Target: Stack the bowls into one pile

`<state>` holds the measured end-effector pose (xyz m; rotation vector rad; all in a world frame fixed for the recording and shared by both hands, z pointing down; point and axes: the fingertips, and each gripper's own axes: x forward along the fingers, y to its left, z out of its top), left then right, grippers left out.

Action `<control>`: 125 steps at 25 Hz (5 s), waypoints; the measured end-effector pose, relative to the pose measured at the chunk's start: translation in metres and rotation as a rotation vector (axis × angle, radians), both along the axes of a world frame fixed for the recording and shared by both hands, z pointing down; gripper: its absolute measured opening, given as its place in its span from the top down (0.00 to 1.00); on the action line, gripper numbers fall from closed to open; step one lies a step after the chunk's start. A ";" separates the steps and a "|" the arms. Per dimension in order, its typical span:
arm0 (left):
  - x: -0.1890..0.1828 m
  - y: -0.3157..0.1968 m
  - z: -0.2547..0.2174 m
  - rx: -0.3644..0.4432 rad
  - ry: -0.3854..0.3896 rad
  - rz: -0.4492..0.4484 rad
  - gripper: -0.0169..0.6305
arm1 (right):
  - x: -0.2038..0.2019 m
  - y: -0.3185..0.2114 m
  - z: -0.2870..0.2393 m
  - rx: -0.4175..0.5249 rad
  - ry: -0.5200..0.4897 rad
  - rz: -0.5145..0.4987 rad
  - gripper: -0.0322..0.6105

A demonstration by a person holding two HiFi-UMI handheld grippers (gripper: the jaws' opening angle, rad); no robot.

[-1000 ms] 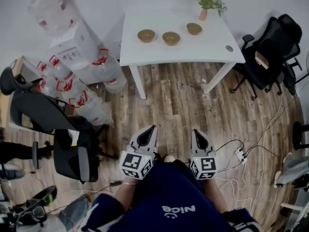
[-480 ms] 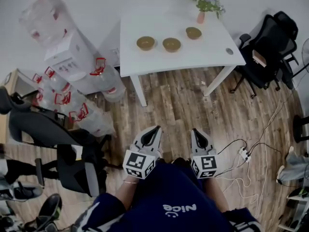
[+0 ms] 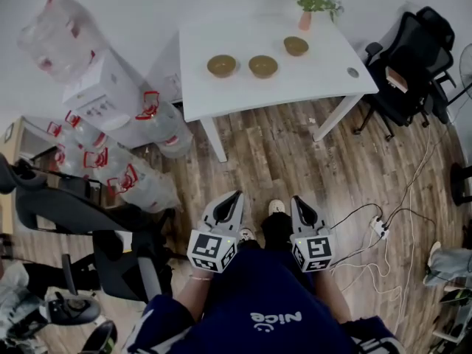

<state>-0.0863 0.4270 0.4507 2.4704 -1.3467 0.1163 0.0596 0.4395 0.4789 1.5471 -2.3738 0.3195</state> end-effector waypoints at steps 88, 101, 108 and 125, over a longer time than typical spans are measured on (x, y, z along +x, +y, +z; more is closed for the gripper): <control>0.001 -0.492 0.041 -0.117 -0.039 0.077 0.95 | 0.004 -0.522 0.027 -0.209 -0.066 0.025 0.81; 0.006 -0.508 0.029 -0.116 -0.049 -0.045 0.95 | 0.001 -0.553 0.048 -0.377 -0.059 -0.149 0.76; 0.008 -0.515 0.025 -0.107 -0.065 -0.088 0.95 | -0.002 -0.565 0.070 -0.468 -0.018 -0.205 0.76; 0.005 -0.518 0.031 -0.124 -0.072 -0.152 0.95 | -0.012 -0.568 0.091 -0.579 -0.016 -0.262 0.84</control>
